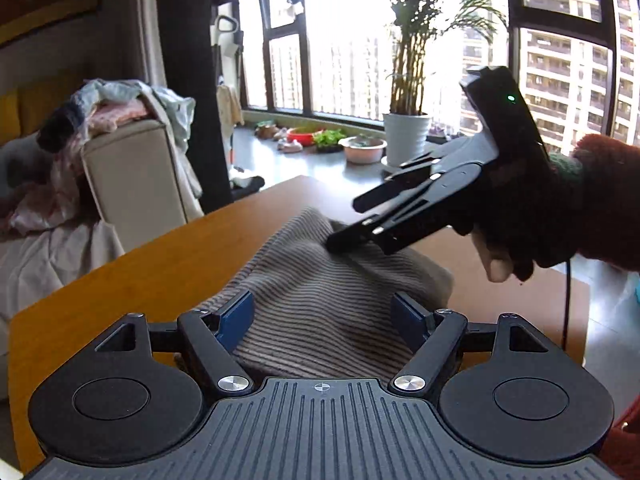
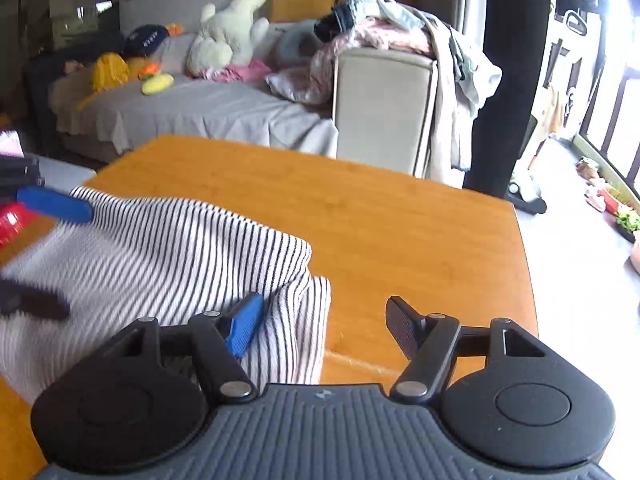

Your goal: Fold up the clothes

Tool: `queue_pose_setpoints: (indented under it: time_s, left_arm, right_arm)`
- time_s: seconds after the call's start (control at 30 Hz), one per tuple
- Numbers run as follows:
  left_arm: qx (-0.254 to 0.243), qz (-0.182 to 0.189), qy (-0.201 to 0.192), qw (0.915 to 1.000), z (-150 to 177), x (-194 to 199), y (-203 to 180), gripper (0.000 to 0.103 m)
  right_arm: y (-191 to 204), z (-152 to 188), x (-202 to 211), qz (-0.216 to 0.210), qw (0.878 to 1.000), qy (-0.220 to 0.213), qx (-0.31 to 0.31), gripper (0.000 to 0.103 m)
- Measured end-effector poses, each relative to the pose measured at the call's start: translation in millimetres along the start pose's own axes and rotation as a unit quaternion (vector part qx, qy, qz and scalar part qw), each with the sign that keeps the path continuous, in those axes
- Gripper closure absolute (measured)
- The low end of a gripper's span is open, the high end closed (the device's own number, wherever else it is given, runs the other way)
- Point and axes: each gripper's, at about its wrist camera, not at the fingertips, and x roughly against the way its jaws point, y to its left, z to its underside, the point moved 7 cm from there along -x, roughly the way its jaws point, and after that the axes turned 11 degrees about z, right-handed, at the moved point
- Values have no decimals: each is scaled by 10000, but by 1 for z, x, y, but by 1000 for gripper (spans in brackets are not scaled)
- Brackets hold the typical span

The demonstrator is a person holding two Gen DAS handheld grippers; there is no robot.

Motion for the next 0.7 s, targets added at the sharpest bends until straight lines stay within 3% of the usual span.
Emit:
queue_pose_setpoints:
  time_s: [0.13, 0.27, 0.4, 0.47, 0.53, 0.6, 0.7]
  left_arm:
    - [872, 227, 138, 9958, 13, -21, 34, 21]
    - [776, 171, 205, 9966, 13, -21, 35, 21]
    - [802, 145, 219, 9964, 13, -21, 36, 20]
    - [856, 150, 203, 9960, 14, -22, 37, 20]
    - [866, 137, 182, 9960, 14, -22, 37, 20]
    - [869, 116, 165, 9960, 14, -22, 37, 20]
    - [689, 15, 253, 9973, 18, -25, 31, 20]
  right_arm:
    - [-11, 8, 9, -61, 9987, -88, -499, 35]
    - [-8, 4, 44, -61, 9971, -566, -506, 35]
    - [15, -8, 96, -705, 9891, -1237, -384, 36]
    - [30, -2, 102, -964, 9887, -1116, -253, 36]
    - [38, 17, 85, -814, 9936, -755, -182, 36]
    - [37, 35, 72, -774, 9942, -617, -431, 30]
    - [29, 37, 74, -858, 9910, -519, -882, 30]
